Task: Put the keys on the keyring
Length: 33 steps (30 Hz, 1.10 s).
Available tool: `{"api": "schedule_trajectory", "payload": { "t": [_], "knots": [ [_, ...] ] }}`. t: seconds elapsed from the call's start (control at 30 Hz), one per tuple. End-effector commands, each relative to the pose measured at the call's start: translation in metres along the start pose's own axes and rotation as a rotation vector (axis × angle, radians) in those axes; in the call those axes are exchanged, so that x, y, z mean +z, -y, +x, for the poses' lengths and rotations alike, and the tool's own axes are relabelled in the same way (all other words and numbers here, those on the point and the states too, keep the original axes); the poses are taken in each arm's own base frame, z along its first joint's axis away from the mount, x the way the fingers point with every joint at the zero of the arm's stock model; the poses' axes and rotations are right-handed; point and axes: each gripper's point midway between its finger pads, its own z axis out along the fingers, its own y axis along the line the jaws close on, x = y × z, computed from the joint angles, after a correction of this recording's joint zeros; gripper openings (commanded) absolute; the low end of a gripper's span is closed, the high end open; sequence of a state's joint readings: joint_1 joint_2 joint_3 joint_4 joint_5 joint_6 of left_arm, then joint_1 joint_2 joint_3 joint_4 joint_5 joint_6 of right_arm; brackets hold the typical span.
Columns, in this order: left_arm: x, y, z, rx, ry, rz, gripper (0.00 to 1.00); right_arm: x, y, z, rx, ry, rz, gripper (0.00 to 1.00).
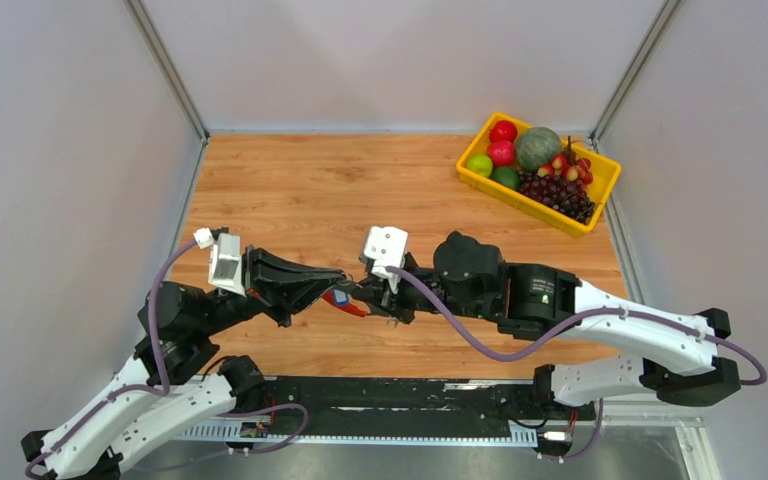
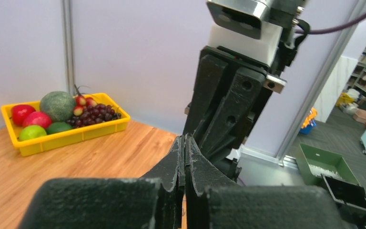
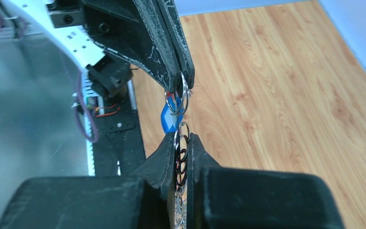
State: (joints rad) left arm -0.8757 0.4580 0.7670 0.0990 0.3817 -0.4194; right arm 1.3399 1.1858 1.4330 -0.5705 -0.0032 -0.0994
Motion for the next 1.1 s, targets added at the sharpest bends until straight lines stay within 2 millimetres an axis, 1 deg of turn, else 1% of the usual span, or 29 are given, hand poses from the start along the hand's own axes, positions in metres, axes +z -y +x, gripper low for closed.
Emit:
{"api": "schedule_trajectory", "payload": {
  "t": [0.0,0.13,0.2,0.27,0.37,0.43,0.57,0.7,0.8,0.93,0.97,1.0,1.03,1.07],
  "knots": [
    [0.000,-0.008,-0.036,0.023,0.114,-0.086,0.00,0.014,0.005,-0.009,0.002,0.016,0.162,0.00],
    [0.001,-0.026,-0.033,0.023,0.097,-0.174,0.00,0.024,-0.005,-0.006,-0.029,-0.015,0.203,0.00],
    [0.002,-0.032,-0.029,0.028,0.073,-0.203,0.00,0.025,-0.006,-0.003,-0.030,-0.037,0.205,0.00],
    [0.003,-0.036,-0.026,0.031,0.056,-0.218,0.00,0.022,-0.004,-0.006,-0.022,-0.046,0.219,0.00],
    [0.003,-0.039,-0.025,0.037,0.042,-0.237,0.00,0.017,0.004,-0.014,0.001,-0.045,0.269,0.00],
    [0.002,-0.043,-0.021,0.034,0.023,-0.257,0.00,0.014,0.010,-0.018,0.022,-0.039,0.316,0.00],
    [0.000,-0.046,-0.020,0.032,0.026,-0.278,0.00,0.018,0.024,-0.015,0.065,-0.028,0.427,0.00],
    [-0.001,-0.048,-0.020,0.028,0.038,-0.287,0.00,0.020,0.031,-0.011,0.079,-0.006,0.526,0.00],
    [-0.002,-0.050,-0.015,0.023,0.033,-0.294,0.00,0.016,0.037,-0.013,0.100,0.018,0.589,0.00],
    [-0.004,-0.052,-0.015,0.026,0.038,-0.307,0.00,0.005,0.047,-0.019,0.138,0.050,0.654,0.00],
    [-0.005,-0.051,-0.018,0.031,0.053,-0.302,0.00,0.003,0.046,-0.021,0.147,0.059,0.641,0.07],
    [-0.004,-0.051,-0.020,0.034,0.066,-0.299,0.00,0.002,0.043,-0.024,0.157,0.070,0.621,0.18],
    [-0.006,-0.051,-0.021,0.038,0.071,-0.302,0.00,-0.001,0.042,-0.027,0.167,0.081,0.607,0.25],
    [-0.006,-0.051,-0.022,0.040,0.081,-0.302,0.00,-0.003,0.039,-0.031,0.173,0.091,0.582,0.30]
  ]
}}
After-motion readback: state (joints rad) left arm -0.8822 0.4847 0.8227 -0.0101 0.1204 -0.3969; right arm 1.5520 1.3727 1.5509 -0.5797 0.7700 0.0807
